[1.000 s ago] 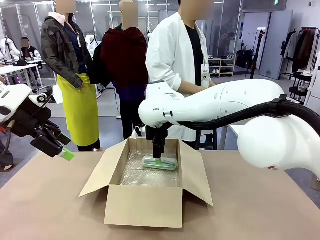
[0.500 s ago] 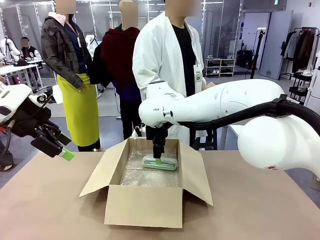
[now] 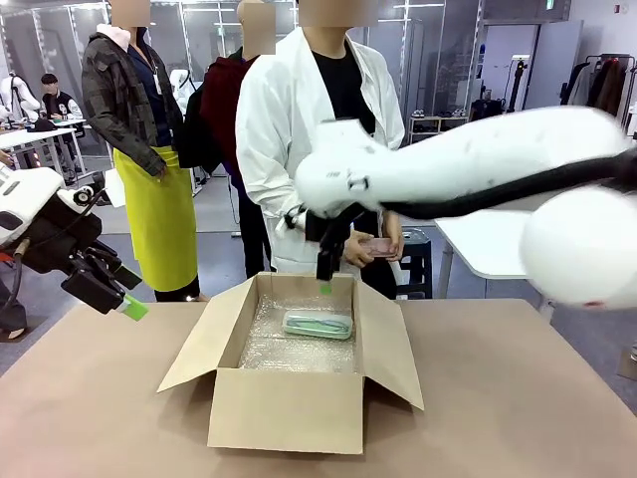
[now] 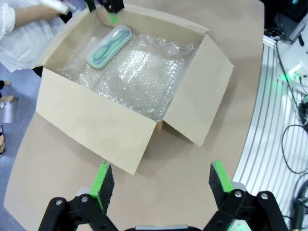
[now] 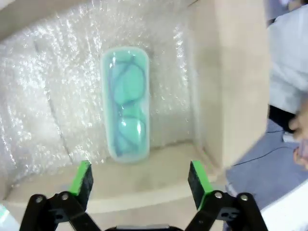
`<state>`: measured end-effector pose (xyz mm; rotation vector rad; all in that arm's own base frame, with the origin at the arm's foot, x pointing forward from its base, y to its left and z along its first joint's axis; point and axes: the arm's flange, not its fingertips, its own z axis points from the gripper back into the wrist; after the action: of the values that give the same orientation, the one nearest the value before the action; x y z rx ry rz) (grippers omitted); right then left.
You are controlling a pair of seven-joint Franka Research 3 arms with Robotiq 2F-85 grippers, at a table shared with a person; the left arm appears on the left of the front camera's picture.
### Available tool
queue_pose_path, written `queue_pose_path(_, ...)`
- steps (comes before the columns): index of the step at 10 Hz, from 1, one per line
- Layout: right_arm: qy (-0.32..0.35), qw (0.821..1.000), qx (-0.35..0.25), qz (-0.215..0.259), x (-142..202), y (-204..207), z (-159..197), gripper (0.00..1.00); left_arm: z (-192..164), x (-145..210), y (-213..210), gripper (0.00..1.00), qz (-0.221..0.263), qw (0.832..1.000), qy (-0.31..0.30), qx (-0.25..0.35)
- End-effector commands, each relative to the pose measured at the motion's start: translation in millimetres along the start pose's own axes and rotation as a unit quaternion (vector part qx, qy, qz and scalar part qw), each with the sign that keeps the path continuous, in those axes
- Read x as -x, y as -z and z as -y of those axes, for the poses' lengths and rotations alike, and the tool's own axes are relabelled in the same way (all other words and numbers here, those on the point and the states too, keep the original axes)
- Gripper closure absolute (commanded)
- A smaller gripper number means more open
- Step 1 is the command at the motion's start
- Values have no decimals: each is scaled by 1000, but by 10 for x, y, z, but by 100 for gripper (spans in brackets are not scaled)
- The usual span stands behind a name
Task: Pack the glasses set securely to prepare it for shipping.
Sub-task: Put the Glasses case from the right side of the table into the Package Box.
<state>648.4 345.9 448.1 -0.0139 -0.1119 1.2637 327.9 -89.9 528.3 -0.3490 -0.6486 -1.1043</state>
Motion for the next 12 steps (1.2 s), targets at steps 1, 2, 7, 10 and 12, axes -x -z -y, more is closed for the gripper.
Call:
queue_pose_path(1,61,996,20,55,648,-241,-363,0,-13,17,-19,0,6,1000,9,11)
queue_pose_path(2,91,993,30,66,862,-376,-372,0,-13,17,-19,0,6,1000,9,11)
queue_pose_path(7,203,958,56,197,1955,-785,-695,0,-13,17,-19,0,6,1000,9,11)
queue_pose_path(10,261,929,48,259,2733,-832,-894,0,-13,17,-19,0,6,1000,9,11)
queue_pose_path(12,294,920,32,258,3258,-902,-1038,0,-13,17,-19,0,6,1000,9,11)
